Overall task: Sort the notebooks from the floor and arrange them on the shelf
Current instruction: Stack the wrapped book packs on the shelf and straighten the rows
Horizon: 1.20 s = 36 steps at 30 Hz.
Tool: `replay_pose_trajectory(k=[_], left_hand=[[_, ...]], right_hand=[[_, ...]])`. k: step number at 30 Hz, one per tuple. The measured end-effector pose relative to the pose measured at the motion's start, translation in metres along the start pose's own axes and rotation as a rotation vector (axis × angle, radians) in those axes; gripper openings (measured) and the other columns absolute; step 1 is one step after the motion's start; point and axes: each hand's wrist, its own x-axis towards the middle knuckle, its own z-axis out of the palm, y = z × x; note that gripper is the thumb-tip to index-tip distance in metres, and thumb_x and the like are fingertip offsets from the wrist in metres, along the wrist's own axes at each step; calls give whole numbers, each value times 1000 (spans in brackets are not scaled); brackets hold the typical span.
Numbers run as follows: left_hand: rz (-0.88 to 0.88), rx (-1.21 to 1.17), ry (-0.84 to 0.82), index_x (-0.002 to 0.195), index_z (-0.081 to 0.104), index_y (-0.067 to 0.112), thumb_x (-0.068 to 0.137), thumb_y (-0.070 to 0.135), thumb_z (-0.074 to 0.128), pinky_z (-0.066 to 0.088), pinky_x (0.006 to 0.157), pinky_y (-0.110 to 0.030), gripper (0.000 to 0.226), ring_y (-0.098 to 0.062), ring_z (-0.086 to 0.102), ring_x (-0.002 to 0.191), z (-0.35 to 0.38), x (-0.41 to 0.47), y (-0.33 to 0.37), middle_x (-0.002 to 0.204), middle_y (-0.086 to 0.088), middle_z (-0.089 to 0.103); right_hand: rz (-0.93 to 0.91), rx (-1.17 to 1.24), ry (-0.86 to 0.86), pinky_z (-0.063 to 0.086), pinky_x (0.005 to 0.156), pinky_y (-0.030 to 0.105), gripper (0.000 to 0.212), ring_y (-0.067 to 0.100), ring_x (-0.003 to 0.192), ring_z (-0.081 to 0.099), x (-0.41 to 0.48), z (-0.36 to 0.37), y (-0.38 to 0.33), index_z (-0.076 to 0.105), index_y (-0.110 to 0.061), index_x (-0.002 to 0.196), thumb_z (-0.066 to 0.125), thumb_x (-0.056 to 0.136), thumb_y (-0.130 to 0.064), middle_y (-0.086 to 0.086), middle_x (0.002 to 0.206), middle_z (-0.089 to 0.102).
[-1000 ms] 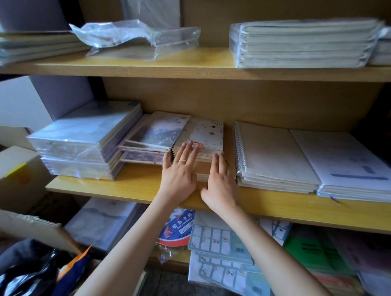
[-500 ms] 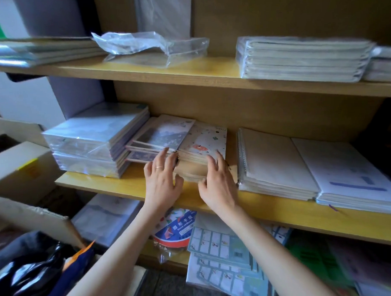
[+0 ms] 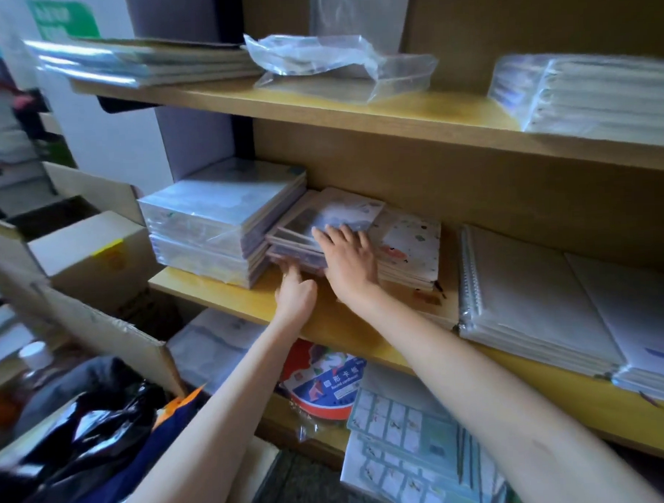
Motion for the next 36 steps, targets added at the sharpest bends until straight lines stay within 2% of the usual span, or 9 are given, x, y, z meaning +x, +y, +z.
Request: replay_pose_trajectory(k=[3, 9, 13, 17, 20, 23, 25, 28, 36], left_hand=[[-50, 134, 22, 151, 5, 14, 87, 5, 43, 5, 118, -41, 74, -24, -7, 146, 2, 9, 5, 158, -10, -10], [-41, 155, -2, 151, 0, 14, 90, 2, 39, -1, 116, -44, 73, -21, -18, 144, 3, 23, 8, 157, -9, -18], [-46, -75, 35, 151, 11, 9, 82, -2, 42, 8, 119, -40, 76, -25, 1, 146, -5, 18, 3, 158, -13, 4], [-95, -253, 4, 147, 23, 8, 71, -3, 44, 29, 113, -46, 80, -29, 30, 137, 1, 4, 0, 150, -14, 31], [-148, -253, -43, 142, 36, 9, 67, 0, 45, 35, 108, -43, 76, -33, 39, 129, 2, 8, 6, 140, -14, 45], [-217, -125, -62, 148, 25, 16, 52, 13, 45, 28, 111, -48, 99, -37, 29, 136, 3, 18, 9, 150, -12, 33], [-266, -79, -81, 150, 17, 18, 65, 2, 49, 26, 113, -44, 92, -36, 20, 140, 1, 21, 11, 155, -12, 21], [-263, -57, -74, 150, 19, 21, 75, -10, 44, 31, 110, -42, 85, -37, 23, 138, -1, 23, 14, 154, -14, 22], [-200, 41, -97, 150, 16, 21, 81, -5, 41, 25, 113, -42, 78, -36, 23, 138, 1, 7, 15, 154, -11, 25]], right_hand=[[10, -43, 51, 18, 111, 42, 56, 24, 137, 28, 9, 1, 0, 32, -23, 144, 53, 93, -16, 2, 145, 42], [59, -60, 91, 19, 110, 43, 50, 25, 132, 35, 20, 4, 1, 34, -21, 144, 41, 96, -9, 3, 143, 45], [80, -75, 43, 11, 113, 45, 52, 24, 138, 30, 21, 3, -4, 24, -20, 147, 38, 98, -11, 3, 151, 34], [48, -91, 0, 4, 114, 48, 74, 25, 143, 20, 14, 1, 0, 22, -17, 148, 61, 87, -36, 5, 153, 30], [5, -99, 44, 4, 114, 48, 76, 23, 143, 20, -1, 0, 5, 24, -17, 147, 63, 85, -38, 3, 152, 32], [4, -24, 76, 3, 113, 47, 64, 21, 142, 21, -6, -4, 14, 33, -19, 144, 61, 88, -34, -1, 149, 38], [23, 8, 124, 3, 111, 43, 58, 19, 139, 26, -10, -6, 22, 41, -20, 139, 62, 87, -28, -2, 144, 45], [61, 46, 170, 7, 107, 40, 52, 21, 133, 34, -17, -6, 34, 47, -19, 135, 63, 86, -23, 0, 137, 50], [303, 278, -1, 20, 105, 41, 63, 28, 126, 37, -20, -19, 40, 31, -20, 143, 57, 86, -24, 11, 129, 52]])
